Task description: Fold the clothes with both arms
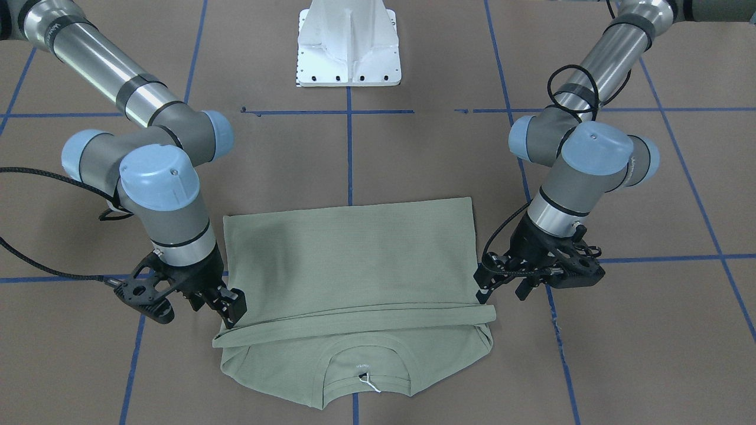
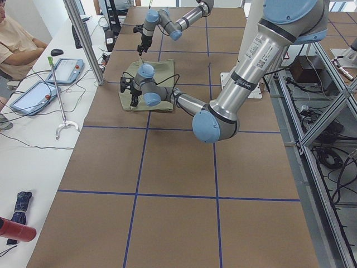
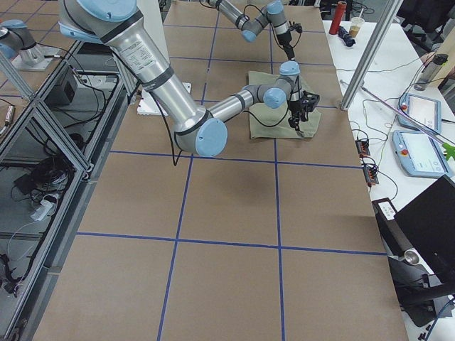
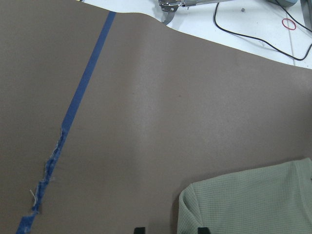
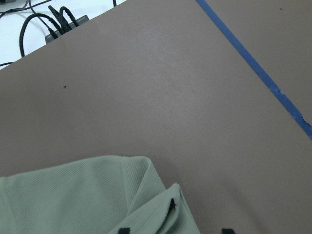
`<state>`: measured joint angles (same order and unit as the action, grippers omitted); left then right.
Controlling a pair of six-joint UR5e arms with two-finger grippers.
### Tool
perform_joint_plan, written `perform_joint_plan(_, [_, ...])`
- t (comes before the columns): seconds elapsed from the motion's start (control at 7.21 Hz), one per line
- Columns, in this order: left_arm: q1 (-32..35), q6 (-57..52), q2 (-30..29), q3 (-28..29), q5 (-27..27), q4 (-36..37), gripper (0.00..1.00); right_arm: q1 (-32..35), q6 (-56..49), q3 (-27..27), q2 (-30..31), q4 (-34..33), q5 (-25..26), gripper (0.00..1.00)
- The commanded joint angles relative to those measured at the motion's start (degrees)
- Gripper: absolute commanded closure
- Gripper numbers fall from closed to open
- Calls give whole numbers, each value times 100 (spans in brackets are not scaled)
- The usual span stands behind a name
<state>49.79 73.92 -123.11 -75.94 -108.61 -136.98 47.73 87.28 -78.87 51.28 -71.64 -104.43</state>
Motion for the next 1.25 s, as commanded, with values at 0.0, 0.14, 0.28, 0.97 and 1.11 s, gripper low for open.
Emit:
perform_joint_plan(0.0, [4,-9,532,-508,-187,-365,0,-235,157,-1475,1011,9,-394,0])
perform_joint_plan(0.14, [4,-18,551,-527,-474,-338,0,-559,401,-2013,1512,18,-368,0])
perform_joint_plan(0.28, [4,-18,569,-528,-442,-338,0,-789,891,-2149,1613,10,-350,0])
perform_joint_plan(0.97, [4,17,595,-589,-311,-338,0,-896,2144,-1491,1640,27,-376,15])
perform_joint_plan(1.11, [-5,69,587,-615,-302,-338,0,-905,2213,-1491,1666,192,-376,15])
